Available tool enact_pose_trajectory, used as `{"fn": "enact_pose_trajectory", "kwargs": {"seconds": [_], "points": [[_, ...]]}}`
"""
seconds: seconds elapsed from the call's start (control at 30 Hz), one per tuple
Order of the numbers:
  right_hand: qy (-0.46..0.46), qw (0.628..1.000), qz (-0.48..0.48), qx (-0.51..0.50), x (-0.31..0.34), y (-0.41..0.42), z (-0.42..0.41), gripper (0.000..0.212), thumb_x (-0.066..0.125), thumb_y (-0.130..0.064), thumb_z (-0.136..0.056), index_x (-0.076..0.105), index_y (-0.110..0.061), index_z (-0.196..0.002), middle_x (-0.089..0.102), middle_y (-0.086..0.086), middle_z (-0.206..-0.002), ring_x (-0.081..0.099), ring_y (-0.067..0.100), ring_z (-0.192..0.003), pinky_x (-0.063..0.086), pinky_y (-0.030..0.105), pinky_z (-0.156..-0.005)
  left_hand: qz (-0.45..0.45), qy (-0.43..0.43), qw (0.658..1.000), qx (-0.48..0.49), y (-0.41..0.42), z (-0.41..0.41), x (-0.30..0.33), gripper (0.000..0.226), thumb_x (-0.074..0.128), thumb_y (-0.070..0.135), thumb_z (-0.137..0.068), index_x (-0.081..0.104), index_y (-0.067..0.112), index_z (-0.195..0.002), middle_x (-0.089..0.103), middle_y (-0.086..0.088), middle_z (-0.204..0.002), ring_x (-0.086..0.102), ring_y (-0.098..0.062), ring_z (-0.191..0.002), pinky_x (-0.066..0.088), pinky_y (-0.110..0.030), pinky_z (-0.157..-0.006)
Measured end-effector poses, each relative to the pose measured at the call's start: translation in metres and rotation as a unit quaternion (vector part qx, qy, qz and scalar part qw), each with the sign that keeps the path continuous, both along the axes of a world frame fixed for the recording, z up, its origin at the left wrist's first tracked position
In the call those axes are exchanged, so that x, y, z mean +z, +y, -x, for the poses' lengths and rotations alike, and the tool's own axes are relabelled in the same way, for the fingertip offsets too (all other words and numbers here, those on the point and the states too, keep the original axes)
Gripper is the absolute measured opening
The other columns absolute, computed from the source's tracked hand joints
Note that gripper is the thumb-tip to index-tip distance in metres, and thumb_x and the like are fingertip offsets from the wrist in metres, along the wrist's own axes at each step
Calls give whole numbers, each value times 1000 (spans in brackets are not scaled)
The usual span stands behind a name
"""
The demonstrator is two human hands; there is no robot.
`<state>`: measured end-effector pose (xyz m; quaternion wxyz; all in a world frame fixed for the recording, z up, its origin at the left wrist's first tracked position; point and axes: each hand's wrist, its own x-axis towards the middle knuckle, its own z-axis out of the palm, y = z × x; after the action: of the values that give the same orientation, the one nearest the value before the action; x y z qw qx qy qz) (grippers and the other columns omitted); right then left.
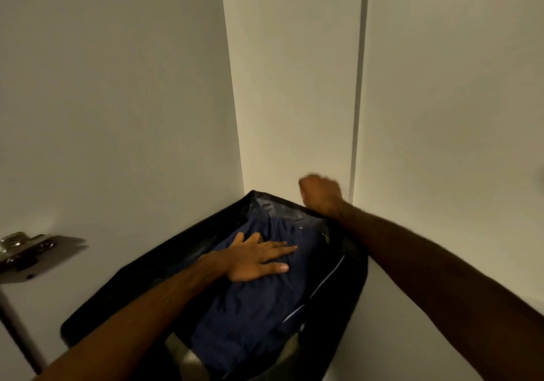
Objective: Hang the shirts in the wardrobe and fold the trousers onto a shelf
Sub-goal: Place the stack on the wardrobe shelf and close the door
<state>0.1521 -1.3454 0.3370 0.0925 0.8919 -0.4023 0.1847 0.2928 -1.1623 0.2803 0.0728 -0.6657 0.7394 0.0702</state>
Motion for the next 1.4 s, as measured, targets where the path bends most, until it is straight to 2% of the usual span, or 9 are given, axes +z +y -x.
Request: {"fn": "enact_pose_trajectory", "kwargs": {"seconds": [0.1,0.23,0.3,0.4,0.67,0.93,1.23,1.33,1.4], "points": [[-144,985,82,38,38,0,-6,11,48,-11,-95,59,-12,-95,57,7,-98,61,28,-79,45,34,-64,-8,34,999,-6,-5,-11,0,56,22,73,-96,7,63,-149,14,24,-163,17,-19,-143,2,-59,-115],[-128,971,-147,139,33,35,-10,14,57,-15,-85,66,-20,-93,59,-1,-98,63,25,-99,47,32,-79,153,127,980,-16,-16,-52,20,39,43,48,-102,55,34,-137,55,7,-139,45,-7,-124,33,-41,-111],[-10,965,-213,152,-5,63,-17,36,59,-38,-91,62,-17,-120,59,10,-121,56,35,-120,46,41,-95,268,35,962,47,-31,-80,29,36,46,37,-96,58,26,-128,58,-2,-129,52,-22,-119,39,-43,-101],[114,959,-245,82,-61,96,-31,83,33,-74,-92,17,-25,-157,10,9,-165,9,39,-150,7,64,-117,256,-59,947,182,-60,-107,34,49,52,37,-95,45,20,-140,51,-8,-138,50,-31,-123,34,-45,-101],[70,970,-188,138,-74,124,-30,92,12,-89,-80,2,-40,-156,-7,-3,-166,-13,29,-152,-16,68,-112,211,-217,942,142,-118,-93,40,29,50,27,-101,57,15,-126,63,-8,-124,63,-28,-112,49,-35,-83],[86,955,-152,239,-102,145,-34,85,34,-79,-87,-3,-43,-155,-13,-4,-166,-20,26,-150,-16,71,-109,203,-344,911,99,-113,-116,47,27,46,26,-104,53,11,-125,66,-5,-119,67,-27,-103,50,-35,-77],[76,945,-185,257,-103,119,-55,79,39,-74,-90,11,-41,-156,-3,-5,-167,-11,23,-152,-12,66,-114,266,-188,940,99,-89,-108,59,41,54,19,-93,41,11,-131,53,-12,-122,58,-33,-106,49,-45,-75],[97,951,-176,235,-86,112,-30,78,42,-70,-92,17,-35,-156,1,0,-167,-6,25,-153,-10,66,-115,268,-195,943,42,-60,-90,54,45,50,37,-94,48,12,-131,51,-12,-132,51,-32,-117,42,-45,-91],[108,969,-148,163,-81,101,-7,83,35,-75,-90,12,-32,-158,-5,2,-167,-11,30,-152,-11,68,-113,175,-79,981,5,-29,-68,43,66,37,63,-95,46,14,-139,46,-10,-145,45,-30,-131,37,-42,-105]]}}
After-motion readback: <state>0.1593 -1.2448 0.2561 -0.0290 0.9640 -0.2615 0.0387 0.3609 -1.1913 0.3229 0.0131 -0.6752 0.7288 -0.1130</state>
